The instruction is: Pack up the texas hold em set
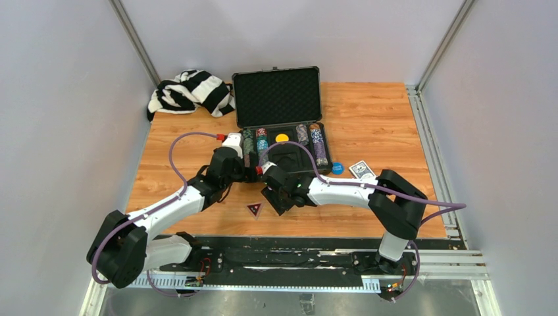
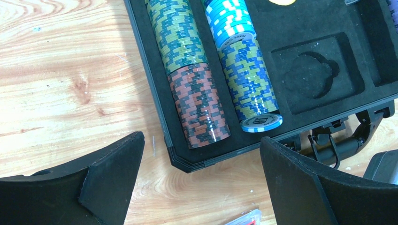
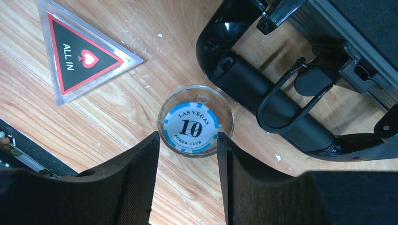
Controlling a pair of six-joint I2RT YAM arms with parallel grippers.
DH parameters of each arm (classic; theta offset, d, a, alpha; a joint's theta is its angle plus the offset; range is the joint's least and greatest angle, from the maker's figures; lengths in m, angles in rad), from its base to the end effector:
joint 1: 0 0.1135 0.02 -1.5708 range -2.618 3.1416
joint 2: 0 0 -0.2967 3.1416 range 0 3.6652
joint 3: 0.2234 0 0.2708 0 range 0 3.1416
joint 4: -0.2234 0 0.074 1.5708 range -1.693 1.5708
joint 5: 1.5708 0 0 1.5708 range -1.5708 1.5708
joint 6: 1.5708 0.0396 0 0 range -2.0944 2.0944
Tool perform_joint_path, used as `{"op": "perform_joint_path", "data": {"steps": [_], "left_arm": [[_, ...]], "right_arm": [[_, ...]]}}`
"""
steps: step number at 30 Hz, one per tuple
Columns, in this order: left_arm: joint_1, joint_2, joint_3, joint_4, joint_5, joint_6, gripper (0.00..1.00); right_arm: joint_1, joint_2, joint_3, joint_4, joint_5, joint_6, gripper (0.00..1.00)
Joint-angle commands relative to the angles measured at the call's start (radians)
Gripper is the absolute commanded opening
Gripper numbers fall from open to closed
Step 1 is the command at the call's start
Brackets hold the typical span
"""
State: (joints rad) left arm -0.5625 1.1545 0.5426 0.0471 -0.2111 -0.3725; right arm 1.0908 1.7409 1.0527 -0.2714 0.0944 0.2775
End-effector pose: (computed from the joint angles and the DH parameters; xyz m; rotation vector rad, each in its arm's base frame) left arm 0.2124 -0.1241 0.2219 0.0787 2.1377 -0.3275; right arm 0.1776 0.3330 0.1916 -0.9846 2.3835 0.4197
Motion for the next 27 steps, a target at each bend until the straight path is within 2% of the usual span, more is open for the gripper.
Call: {"op": "perform_joint_path", "data": {"steps": [1,5,8,18,27], "left_arm": [[-0.004,-0.005,0.014,0.026,0.019,-0.005,0.98],[-0.004,-0.005,0.014,0.028,0.021,-0.005,0.98],[-0.004,-0.003,0.015,0.028,0.021,-0.005,0.98],[-0.004,-0.002,0.016,0.028,0.022,-0.005,0.98],[-0.004,-0.002,0.017,0.026,0.022,-0.007,0.98]], "right_arm": [[0.024,0.009,-0.035,0.003,-0.03,0.015,0.48],[0.024,0.008,-0.043,0.008,-0.031,0.019,0.54],[0.024,0.002,-0.047,0.008,-0.034,0.018,0.54],[0.024,-0.019,-0.055,-0.011,-0.022,0.016,0.46],[0.024,-0.043,-0.067,-0.019,-0.007,0.02,0.45]]}}
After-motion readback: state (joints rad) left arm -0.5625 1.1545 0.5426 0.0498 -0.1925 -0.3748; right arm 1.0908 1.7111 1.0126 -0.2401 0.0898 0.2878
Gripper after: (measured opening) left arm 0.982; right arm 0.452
